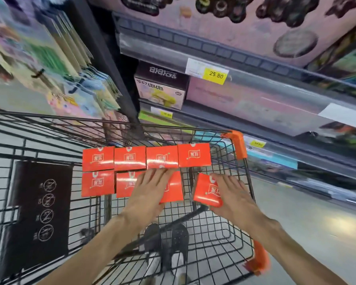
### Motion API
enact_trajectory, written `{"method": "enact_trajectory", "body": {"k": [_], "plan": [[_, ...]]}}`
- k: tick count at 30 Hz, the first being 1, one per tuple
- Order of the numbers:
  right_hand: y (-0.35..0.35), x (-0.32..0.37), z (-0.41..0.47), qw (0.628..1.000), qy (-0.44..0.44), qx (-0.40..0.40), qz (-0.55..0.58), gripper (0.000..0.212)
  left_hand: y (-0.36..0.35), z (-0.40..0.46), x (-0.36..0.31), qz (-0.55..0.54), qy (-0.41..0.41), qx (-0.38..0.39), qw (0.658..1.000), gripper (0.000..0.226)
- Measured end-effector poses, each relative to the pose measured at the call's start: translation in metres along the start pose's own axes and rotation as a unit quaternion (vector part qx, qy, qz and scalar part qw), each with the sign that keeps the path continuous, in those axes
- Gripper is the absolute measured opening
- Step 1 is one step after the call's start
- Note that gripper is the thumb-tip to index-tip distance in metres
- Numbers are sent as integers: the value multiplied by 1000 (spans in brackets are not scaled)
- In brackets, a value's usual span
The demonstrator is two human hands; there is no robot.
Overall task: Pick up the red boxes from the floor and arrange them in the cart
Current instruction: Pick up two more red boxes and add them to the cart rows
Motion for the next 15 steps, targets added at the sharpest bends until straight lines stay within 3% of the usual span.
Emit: {"method": "enact_trajectory", "body": {"k": [5, 15], "plan": [[1, -1, 13, 1000, -4, 6, -17, 100, -20, 34, 11, 22, 7, -2, 1000, 119], [-16, 1, 38, 992, 0, 29, -123, 95, -60, 47, 23, 8, 107, -35, 994, 126]]}}
Point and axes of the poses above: each hand's wrist, its own z-axis towards the middle knuckle, its own y-axis out of the back of the hand, x = y × z, the point moved 4 cm from there along z, towards the middle knuckle, and after that the axes turned 12 degrees about x, right-handed, at the moved point
